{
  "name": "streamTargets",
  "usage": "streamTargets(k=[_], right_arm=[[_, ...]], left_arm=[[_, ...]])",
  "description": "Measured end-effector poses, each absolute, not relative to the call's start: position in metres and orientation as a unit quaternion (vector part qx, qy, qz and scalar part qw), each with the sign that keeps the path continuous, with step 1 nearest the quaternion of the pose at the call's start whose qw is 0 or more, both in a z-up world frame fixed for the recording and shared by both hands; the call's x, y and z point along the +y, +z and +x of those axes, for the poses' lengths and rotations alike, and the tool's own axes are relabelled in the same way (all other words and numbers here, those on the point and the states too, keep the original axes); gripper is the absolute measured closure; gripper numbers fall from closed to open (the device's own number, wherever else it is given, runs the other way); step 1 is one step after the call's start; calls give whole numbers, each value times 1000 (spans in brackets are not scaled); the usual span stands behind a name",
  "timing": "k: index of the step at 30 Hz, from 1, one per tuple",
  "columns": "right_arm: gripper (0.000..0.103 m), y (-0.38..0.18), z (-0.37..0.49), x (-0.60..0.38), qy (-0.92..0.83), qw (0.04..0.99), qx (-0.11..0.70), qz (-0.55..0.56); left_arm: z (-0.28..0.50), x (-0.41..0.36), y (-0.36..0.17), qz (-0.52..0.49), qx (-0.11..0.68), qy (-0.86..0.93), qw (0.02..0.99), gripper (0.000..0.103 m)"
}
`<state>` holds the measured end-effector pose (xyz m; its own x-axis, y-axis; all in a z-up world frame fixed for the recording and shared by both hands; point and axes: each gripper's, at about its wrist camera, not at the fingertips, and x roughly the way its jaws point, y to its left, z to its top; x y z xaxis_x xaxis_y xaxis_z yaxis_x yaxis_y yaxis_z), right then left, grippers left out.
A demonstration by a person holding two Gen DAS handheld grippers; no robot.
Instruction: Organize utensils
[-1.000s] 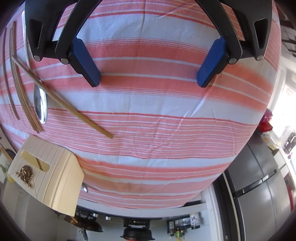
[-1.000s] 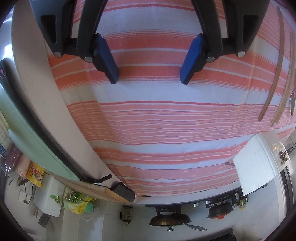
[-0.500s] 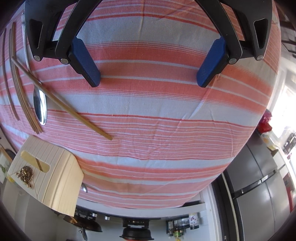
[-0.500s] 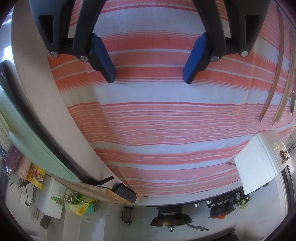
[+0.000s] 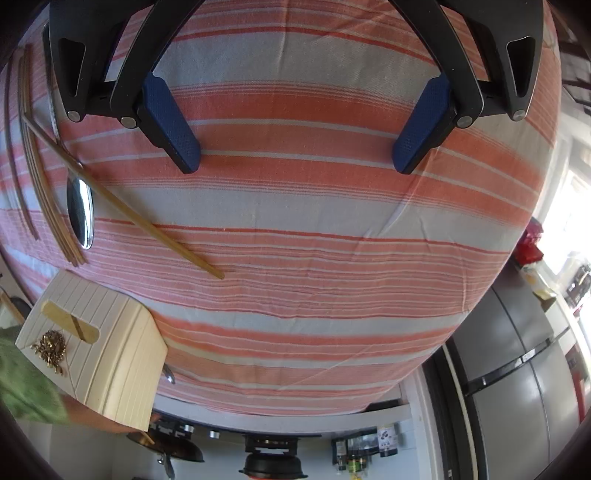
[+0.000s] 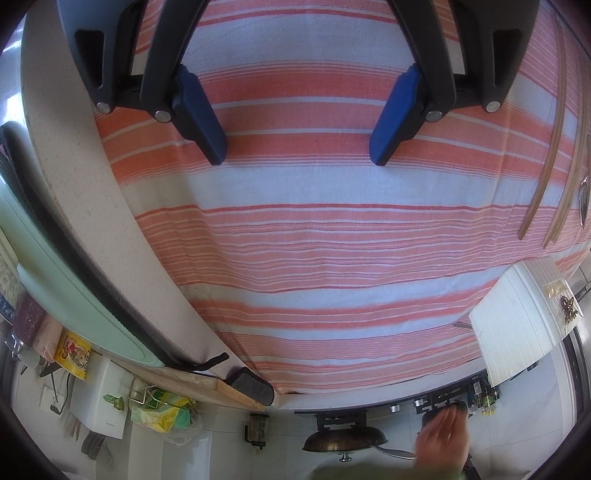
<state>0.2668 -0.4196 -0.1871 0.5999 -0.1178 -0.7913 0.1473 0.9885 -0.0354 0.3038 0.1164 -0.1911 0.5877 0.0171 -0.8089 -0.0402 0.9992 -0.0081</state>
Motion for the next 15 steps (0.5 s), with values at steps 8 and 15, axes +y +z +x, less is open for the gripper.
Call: streamTargets(k=[8, 15], right_arm=[[22, -187, 267, -420, -74, 894, 441, 17], [22, -187, 267, -419, -74, 894, 441, 17]], left_arm=[[304, 117, -191, -16, 453, 15, 891, 1], [304, 117, -191, -15, 453, 15, 891, 1]])
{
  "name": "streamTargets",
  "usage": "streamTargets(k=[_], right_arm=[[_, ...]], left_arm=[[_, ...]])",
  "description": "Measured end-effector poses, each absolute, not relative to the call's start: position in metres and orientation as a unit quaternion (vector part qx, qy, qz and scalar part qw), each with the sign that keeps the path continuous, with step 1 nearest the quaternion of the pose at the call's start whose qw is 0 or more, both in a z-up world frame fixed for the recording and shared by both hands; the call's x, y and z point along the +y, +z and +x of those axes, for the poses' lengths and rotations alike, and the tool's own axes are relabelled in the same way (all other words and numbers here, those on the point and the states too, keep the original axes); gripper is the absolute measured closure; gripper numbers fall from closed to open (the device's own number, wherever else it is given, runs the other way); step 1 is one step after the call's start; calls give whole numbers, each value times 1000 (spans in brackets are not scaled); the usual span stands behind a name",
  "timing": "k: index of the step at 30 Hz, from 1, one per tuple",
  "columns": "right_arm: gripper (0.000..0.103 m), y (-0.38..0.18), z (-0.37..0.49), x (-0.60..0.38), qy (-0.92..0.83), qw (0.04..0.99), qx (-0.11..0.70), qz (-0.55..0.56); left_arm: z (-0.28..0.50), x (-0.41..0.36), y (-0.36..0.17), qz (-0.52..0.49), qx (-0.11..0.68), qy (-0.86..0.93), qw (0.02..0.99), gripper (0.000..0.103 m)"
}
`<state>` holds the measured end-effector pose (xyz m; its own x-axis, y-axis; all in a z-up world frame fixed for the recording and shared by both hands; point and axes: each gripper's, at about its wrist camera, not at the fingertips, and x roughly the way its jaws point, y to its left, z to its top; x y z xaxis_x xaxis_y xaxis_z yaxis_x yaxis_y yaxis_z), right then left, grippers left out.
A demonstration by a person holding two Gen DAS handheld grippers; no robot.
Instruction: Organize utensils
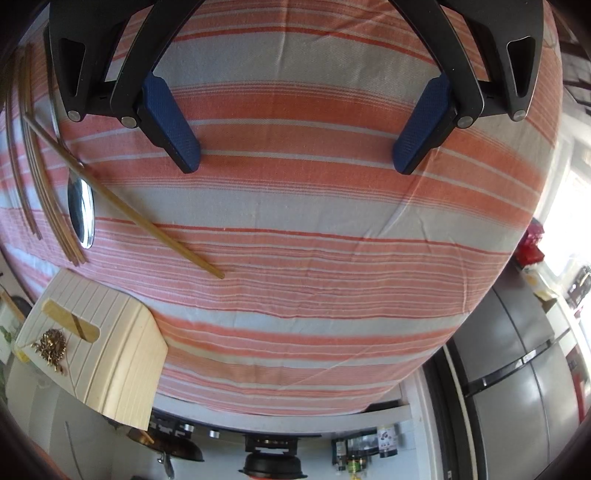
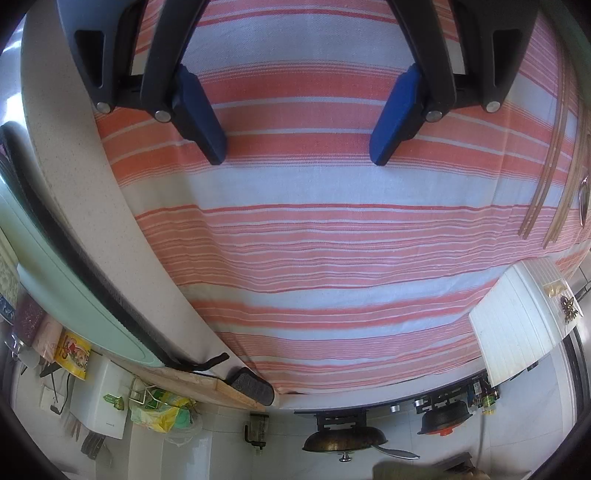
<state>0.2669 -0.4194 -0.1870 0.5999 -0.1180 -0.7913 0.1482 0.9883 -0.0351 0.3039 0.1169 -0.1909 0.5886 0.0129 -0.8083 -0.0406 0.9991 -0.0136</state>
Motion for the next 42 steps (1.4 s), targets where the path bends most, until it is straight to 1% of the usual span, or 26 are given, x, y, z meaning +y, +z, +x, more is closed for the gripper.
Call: streamTargets(k=[32, 38, 41, 42], right_arm=[[21, -187, 267, -420, -74, 894, 441, 18], [20, -187, 268, -419, -84, 893, 442, 21], [16, -188, 270, -420, -83, 892, 444, 23], [10, -189, 274, -422, -85, 889, 449, 28]], left_arm=[[303, 117, -190, -18, 452, 15, 892, 1], [303, 116, -191, -15, 452, 16, 892, 0], [303, 116, -190, -14, 452, 17, 892, 0], [303, 116, -190, -14, 452, 17, 892, 0]])
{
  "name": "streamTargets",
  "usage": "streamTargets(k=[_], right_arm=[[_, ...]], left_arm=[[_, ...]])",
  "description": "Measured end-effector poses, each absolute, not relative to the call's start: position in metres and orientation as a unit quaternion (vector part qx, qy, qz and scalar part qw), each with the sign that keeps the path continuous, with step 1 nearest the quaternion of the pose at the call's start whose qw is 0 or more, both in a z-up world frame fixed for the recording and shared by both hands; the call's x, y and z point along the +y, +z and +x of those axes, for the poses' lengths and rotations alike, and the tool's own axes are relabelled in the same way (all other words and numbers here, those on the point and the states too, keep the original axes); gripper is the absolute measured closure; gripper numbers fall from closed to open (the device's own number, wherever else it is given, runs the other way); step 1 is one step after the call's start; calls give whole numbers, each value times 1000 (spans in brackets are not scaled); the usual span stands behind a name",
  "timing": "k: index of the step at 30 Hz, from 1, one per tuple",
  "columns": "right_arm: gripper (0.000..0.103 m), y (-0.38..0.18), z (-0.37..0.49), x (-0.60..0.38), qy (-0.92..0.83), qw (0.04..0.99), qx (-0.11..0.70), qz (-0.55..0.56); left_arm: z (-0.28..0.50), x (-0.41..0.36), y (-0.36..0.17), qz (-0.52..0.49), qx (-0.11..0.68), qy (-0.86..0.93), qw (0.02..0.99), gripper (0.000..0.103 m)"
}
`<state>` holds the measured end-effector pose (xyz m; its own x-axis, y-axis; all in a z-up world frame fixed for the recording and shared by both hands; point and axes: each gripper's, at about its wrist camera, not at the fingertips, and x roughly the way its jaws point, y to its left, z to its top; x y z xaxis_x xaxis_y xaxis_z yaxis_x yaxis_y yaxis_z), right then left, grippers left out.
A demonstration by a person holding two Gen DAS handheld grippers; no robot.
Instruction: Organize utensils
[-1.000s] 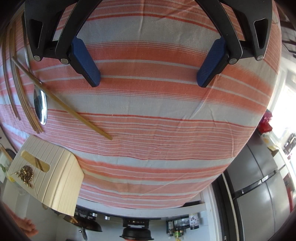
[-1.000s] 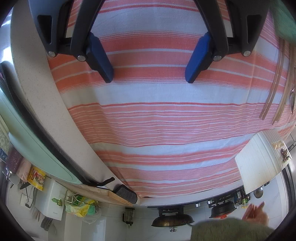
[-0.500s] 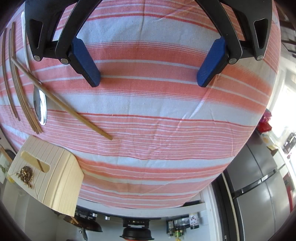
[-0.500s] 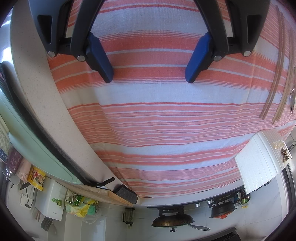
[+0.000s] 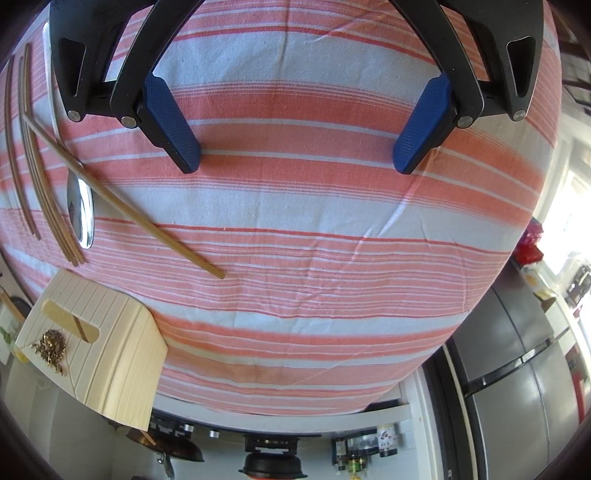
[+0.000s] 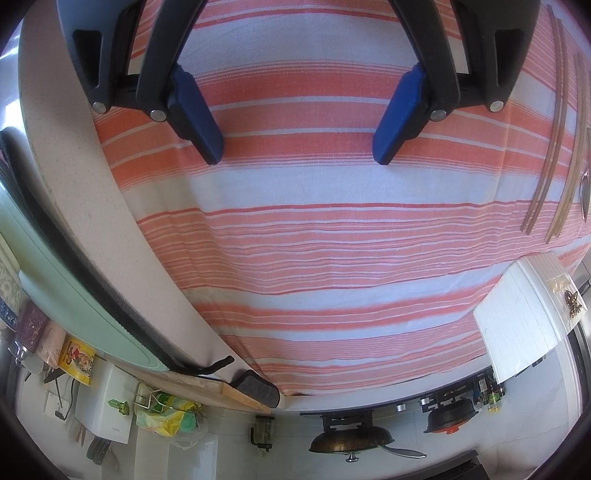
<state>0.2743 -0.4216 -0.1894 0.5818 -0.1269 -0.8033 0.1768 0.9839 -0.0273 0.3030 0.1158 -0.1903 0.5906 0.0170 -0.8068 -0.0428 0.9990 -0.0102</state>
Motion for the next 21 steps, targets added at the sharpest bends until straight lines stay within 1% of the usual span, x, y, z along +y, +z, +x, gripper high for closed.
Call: streamTargets(k=[1, 2, 5, 9, 11, 14, 18, 21], right_arm=[[4, -190, 278, -424, -87, 887, 452, 40], [1, -192, 280, -426, -90, 885, 456, 45], [1, -192, 279, -425, -90, 885, 454, 45], [1, -190, 271, -419, -107, 886, 450, 36], [1, -185, 260, -407, -112, 890, 441, 30], [1, -171, 239, -373, -73, 906, 416, 32], [1, -157, 215, -317, -15, 919, 393, 22], [1, -154, 201, -280, 21, 922, 386, 9]], left_arm=[[303, 116, -190, -15, 452, 16, 892, 0], [302, 116, -190, -16, 452, 16, 892, 0], [296, 114, -185, -23, 459, 25, 888, 1], [268, 90, -159, -98, 441, -16, 892, 1], [260, 64, -150, -92, 442, -33, 892, 1], [257, 29, -142, -72, 438, -36, 895, 1], [271, -2, -154, -60, 442, -20, 895, 1], [278, -14, -169, -23, 450, 1, 893, 1]])
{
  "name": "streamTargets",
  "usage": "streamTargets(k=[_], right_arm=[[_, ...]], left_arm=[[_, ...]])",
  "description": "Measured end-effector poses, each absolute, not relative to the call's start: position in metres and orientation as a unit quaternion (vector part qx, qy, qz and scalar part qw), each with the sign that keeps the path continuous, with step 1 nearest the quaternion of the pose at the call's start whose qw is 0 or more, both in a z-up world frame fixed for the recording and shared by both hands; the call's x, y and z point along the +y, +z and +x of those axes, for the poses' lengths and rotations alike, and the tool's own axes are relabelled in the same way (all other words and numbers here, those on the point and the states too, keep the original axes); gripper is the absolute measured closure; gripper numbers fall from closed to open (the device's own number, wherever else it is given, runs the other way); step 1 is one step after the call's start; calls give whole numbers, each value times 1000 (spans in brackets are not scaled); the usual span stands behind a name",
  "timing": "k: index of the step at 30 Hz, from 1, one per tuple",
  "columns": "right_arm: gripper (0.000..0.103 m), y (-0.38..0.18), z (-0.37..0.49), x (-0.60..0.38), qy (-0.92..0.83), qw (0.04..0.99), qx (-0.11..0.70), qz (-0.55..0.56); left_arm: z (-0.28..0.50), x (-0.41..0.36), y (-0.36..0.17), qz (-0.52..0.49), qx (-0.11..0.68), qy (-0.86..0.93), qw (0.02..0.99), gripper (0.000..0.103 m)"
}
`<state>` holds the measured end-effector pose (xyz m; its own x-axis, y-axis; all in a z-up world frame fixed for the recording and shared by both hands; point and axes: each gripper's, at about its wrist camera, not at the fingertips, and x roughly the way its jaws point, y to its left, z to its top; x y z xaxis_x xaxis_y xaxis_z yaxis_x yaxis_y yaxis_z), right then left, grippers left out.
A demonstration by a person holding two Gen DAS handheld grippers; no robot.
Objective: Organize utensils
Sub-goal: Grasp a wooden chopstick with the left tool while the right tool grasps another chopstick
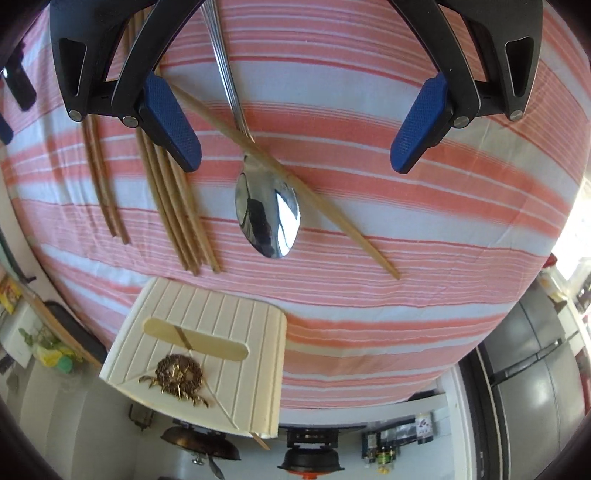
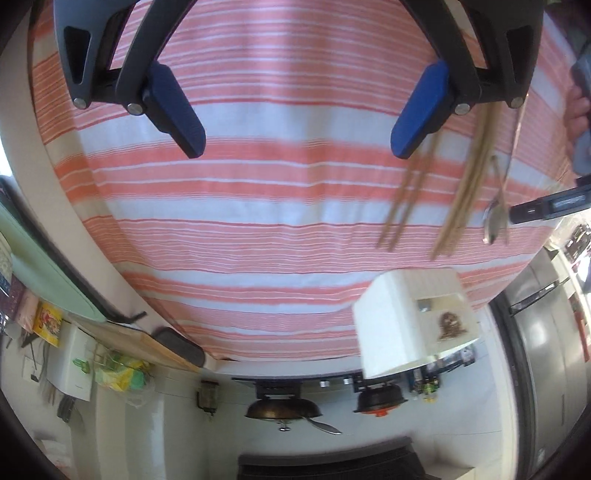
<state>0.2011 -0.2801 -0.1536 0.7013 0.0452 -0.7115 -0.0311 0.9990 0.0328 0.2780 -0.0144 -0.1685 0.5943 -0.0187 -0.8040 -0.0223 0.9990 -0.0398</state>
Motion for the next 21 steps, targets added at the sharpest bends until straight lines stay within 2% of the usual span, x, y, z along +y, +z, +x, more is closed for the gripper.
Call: streamTargets(k=[3, 7, 16, 17, 19, 21], right_arm=[[1, -153, 188, -255, 41, 922, 383, -22], [1, -149, 174, -244, 51, 921, 382, -53], [2, -151, 193, -251, 55, 913, 404, -11], [5, -153, 197, -250, 60, 909, 412, -3], [33, -160, 208, -247, 74, 898, 433, 5], [45, -169, 219, -242, 83, 885, 457, 11]], left_arm=[[273, -10, -176, -1, 456, 13, 890, 1], [260, 19, -180, -25, 460, 16, 888, 1], [242, 41, -182, -2, 471, 3, 882, 1], [239, 41, -182, 3, 472, 4, 881, 1], [234, 40, -183, 9, 475, 0, 880, 1], [230, 38, -182, 19, 477, -4, 879, 1]])
